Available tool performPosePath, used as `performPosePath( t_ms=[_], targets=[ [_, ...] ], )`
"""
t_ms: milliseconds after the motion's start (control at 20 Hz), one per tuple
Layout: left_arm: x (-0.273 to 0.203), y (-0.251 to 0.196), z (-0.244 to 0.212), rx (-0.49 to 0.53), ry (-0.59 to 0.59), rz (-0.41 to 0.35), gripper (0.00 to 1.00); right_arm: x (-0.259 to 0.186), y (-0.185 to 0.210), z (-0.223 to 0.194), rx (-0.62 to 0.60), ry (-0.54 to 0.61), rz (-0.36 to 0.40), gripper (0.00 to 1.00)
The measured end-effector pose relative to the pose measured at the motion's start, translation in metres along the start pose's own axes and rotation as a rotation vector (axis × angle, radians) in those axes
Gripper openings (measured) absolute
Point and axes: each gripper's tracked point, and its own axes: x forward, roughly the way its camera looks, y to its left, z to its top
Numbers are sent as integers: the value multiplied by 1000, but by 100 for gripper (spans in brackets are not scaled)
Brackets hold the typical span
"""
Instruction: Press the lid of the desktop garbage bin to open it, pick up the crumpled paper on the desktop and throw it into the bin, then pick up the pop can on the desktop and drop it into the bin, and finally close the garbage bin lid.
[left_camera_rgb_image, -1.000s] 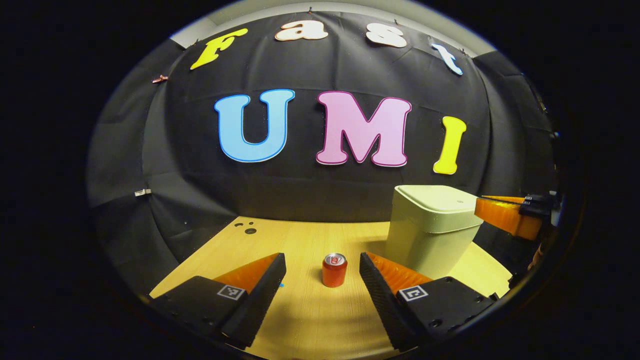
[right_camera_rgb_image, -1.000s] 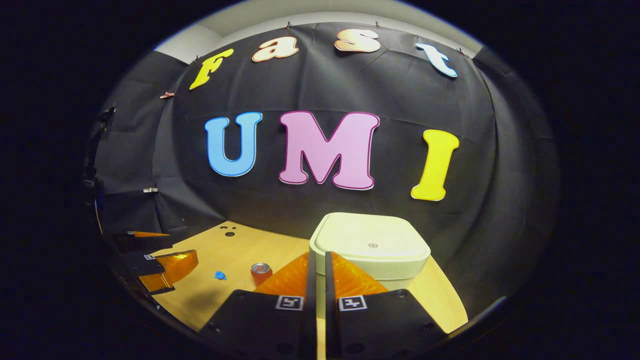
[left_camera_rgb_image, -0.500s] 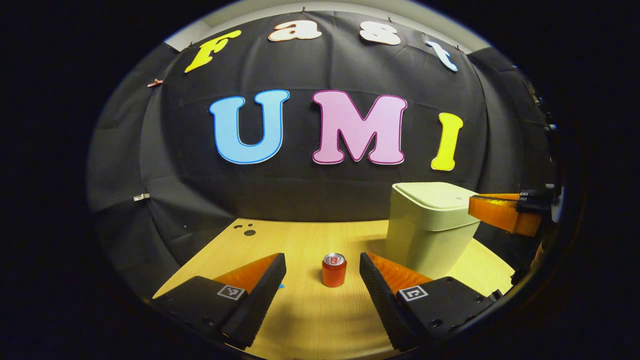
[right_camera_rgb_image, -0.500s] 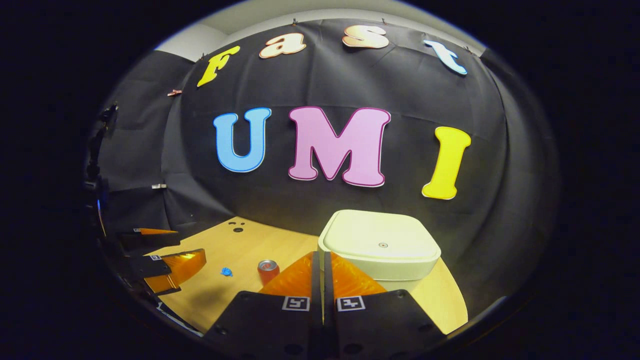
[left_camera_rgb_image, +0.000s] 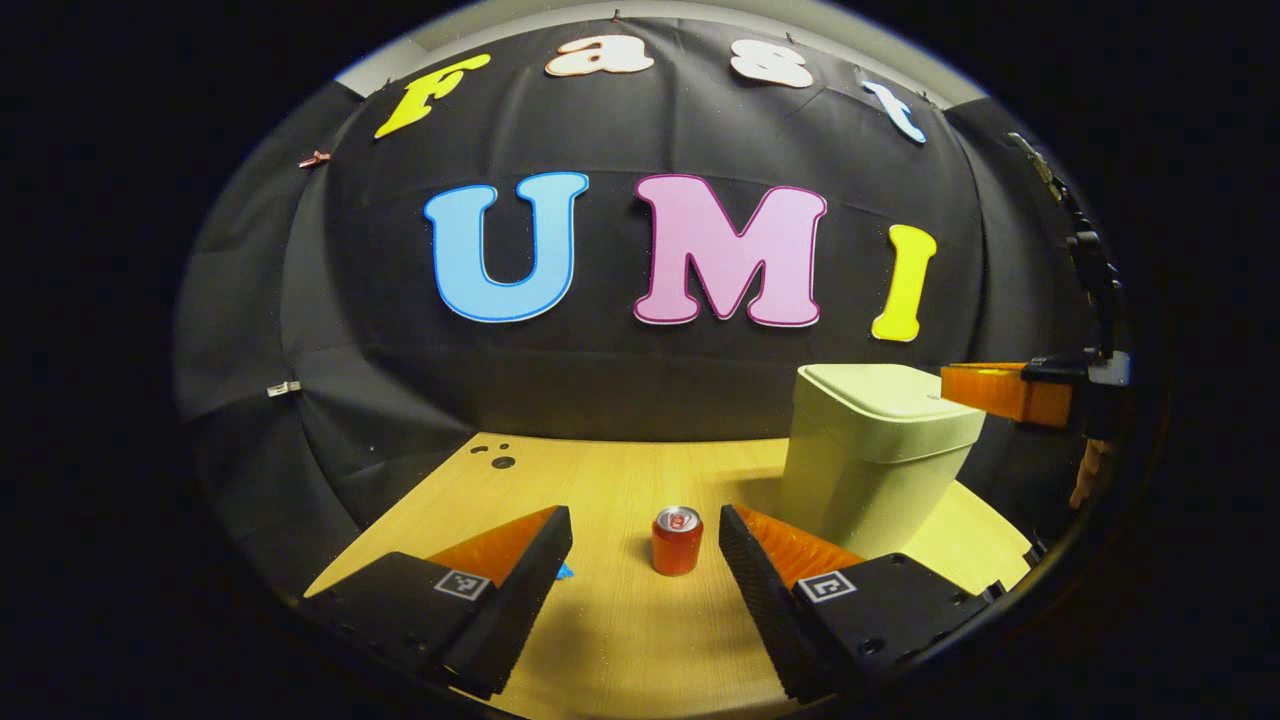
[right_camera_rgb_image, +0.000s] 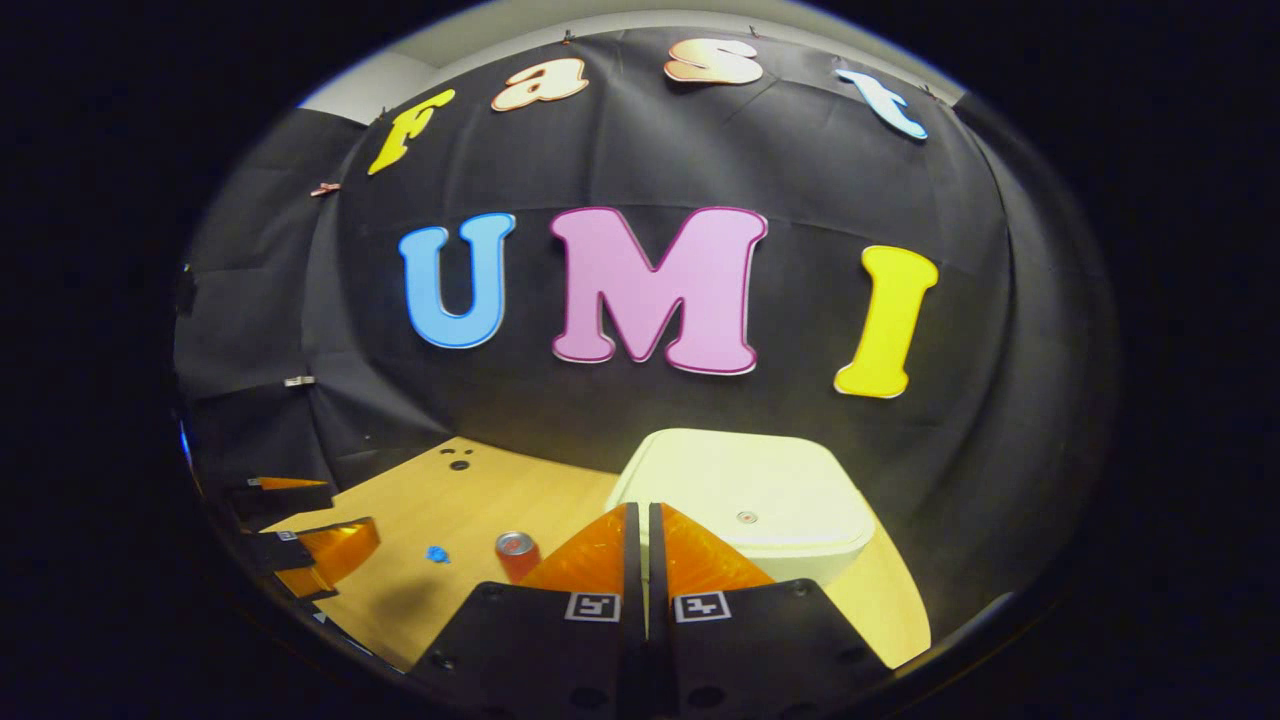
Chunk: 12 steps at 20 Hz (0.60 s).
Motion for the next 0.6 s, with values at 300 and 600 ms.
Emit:
performPosePath(
  t_ms=[300, 600],
  targets=[
    [2, 13, -4, -5, 18, 27, 96, 25, -47, -1, 53, 11, -97, 5],
    [0, 24, -6, -6, 26, 54, 96, 41, -70, -18, 71, 56, -142, 5]
  ],
)
